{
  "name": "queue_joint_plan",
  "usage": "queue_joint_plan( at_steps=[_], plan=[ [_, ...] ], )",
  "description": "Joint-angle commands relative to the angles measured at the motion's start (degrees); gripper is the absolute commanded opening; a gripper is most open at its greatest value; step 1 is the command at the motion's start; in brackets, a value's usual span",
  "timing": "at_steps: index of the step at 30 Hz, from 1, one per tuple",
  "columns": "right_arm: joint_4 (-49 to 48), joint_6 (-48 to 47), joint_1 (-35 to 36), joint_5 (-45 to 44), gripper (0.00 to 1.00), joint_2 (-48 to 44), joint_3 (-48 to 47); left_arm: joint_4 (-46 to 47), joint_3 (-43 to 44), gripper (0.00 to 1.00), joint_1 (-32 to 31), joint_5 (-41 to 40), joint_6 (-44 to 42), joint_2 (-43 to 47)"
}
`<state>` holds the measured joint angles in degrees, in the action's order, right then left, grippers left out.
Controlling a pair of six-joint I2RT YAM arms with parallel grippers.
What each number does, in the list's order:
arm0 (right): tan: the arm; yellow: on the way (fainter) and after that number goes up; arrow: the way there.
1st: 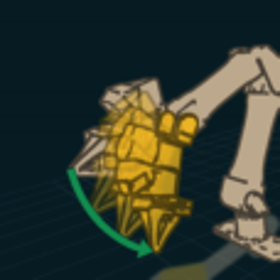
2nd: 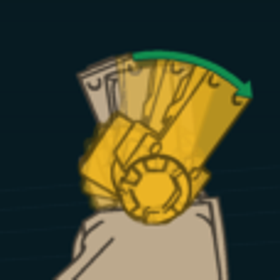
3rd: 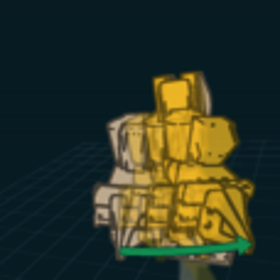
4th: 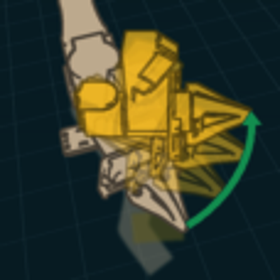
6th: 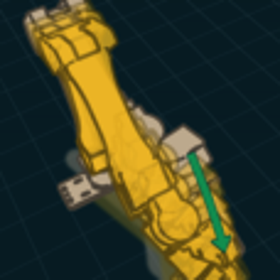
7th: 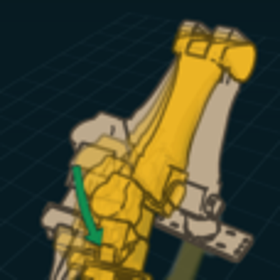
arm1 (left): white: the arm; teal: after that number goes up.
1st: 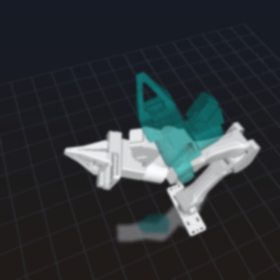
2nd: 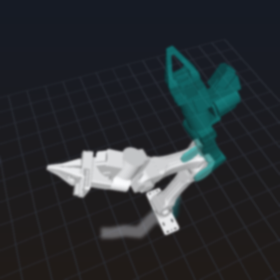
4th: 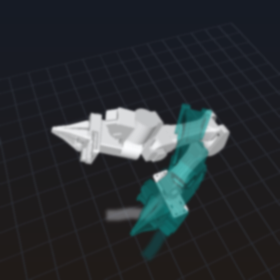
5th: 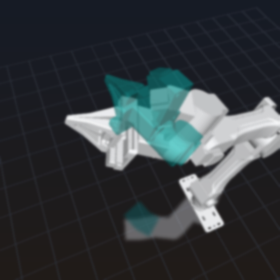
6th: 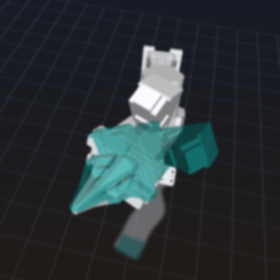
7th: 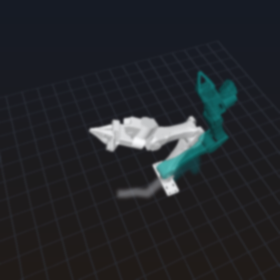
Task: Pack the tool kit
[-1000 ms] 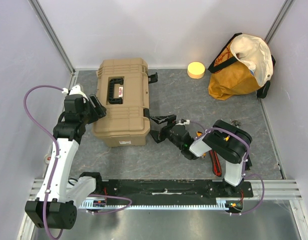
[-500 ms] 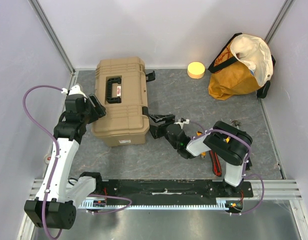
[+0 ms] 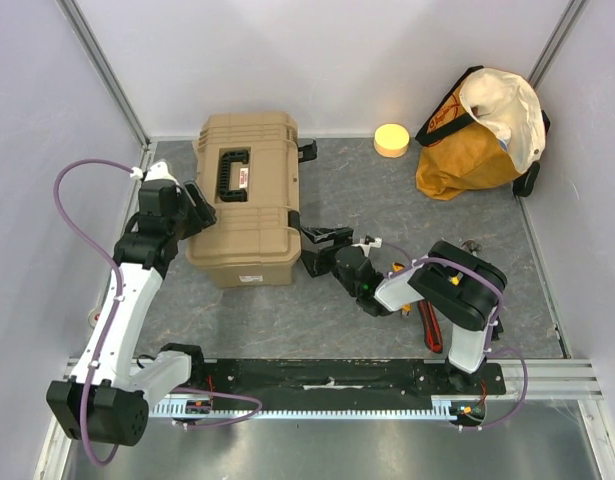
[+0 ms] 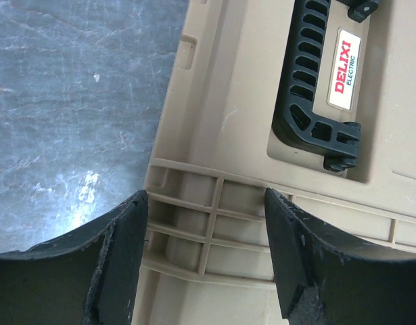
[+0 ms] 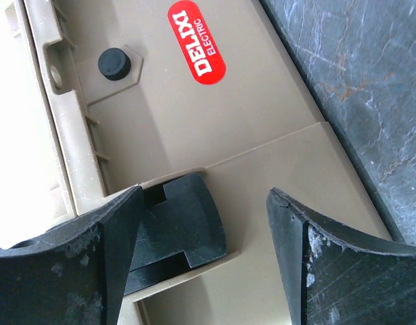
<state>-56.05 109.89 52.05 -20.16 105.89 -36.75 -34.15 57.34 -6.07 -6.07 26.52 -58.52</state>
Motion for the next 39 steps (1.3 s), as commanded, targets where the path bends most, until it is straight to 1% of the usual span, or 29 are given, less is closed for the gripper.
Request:
queue_joint_plan(
  at_steps=[1, 6, 10, 15, 21, 25, 28, 30, 34, 36, 39],
  plan=[
    [-41.4, -1.5, 0.8, 11.8, 0.83, -4.1, -1.7, -1.0, -2.6, 0.72, -6.1, 18.4, 7.1, -8.0],
    [-40.6, 0.0, -0.6, 11.6, 0.88, -4.2, 0.9, -0.7, -1.9, 0.71, -6.8, 17.2, 7.6, -8.6],
    [-39.3, 1.8, -0.5, 10.5, 0.98, -4.5, 4.0, -2.3, -0.4, 0.73, -6.9, 15.1, 7.3, -7.1],
    [-39.8, 1.8, -0.5, 7.2, 0.98, -6.5, 7.4, -4.3, 2.7, 0.8, -6.8, 11.9, 6.3, -4.1],
    [-40.9, -1.7, -0.5, 7.9, 0.98, -6.5, 6.1, -6.0, 5.1, 0.81, -6.8, 9.6, 5.5, -2.2],
    [-40.7, -2.7, -0.5, 5.7, 0.98, -6.5, 8.0, -8.1, 6.7, 0.82, -6.8, 6.2, 4.7, -1.4],
    [-38.9, -3.3, -0.5, 3.0, 0.97, -8.2, 11.7, -9.1, 8.2, 0.82, -6.8, 3.9, 4.1, -0.8],
    [-34.7, -3.4, -0.6, 1.1, 0.97, -10.4, 14.0, -9.6, 9.2, 0.82, -6.7, 3.3, 4.0, -0.6],
    [-28.8, -5.1, -1.9, 0.1, 0.98, -15.2, 16.2, -10.5, 10.2, 0.82, -6.7, 2.5, 3.7, 0.1],
    [-28.3, -6.0, -2.6, 0.6, 0.98, -15.4, 15.9, -10.8, 10.1, 0.82, -6.7, 2.2, 3.5, 0.4],
    [-29.5, -6.0, -3.4, 2.1, 0.98, -13.1, 15.0, -11.3, 9.1, 0.82, -6.7, 1.7, 3.4, 0.9]
  ],
)
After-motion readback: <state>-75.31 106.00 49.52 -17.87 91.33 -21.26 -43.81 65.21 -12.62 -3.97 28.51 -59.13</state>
